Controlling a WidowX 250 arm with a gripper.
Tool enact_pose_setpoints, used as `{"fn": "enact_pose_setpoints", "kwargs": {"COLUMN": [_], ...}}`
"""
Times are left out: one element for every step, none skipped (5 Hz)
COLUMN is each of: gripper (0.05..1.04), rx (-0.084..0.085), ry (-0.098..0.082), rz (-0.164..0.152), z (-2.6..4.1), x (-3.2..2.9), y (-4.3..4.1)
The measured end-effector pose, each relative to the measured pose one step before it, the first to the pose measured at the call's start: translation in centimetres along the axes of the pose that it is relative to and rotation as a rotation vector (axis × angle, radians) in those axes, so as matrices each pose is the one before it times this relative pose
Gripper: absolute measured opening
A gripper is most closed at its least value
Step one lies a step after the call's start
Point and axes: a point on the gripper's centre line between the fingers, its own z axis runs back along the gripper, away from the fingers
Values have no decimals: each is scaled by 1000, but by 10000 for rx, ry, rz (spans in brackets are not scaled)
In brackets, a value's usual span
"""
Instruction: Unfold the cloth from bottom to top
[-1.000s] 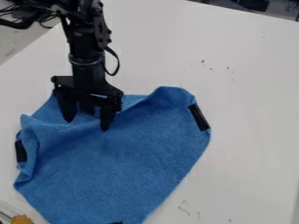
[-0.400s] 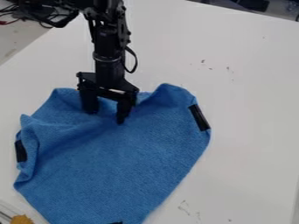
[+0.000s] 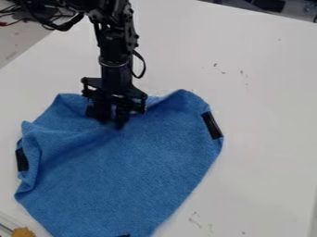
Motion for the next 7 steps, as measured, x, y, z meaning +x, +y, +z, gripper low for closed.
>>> {"fn": "enact_pose_setpoints", "kwargs": {"gripper": [147,61,54,77,221,482,792], "rx": [30,61,125,39,120,-202,-52], "ry": [74,-1,27,-105,-532,-274,-101], "rz": [176,116,205,142,127,123,-8], "z": [-188,455,626,1508,844,-444,-96], "x": [-316,-123,282,1130,640,74,92], "y": [-32,136,277,212,-92,-373,-43]}}
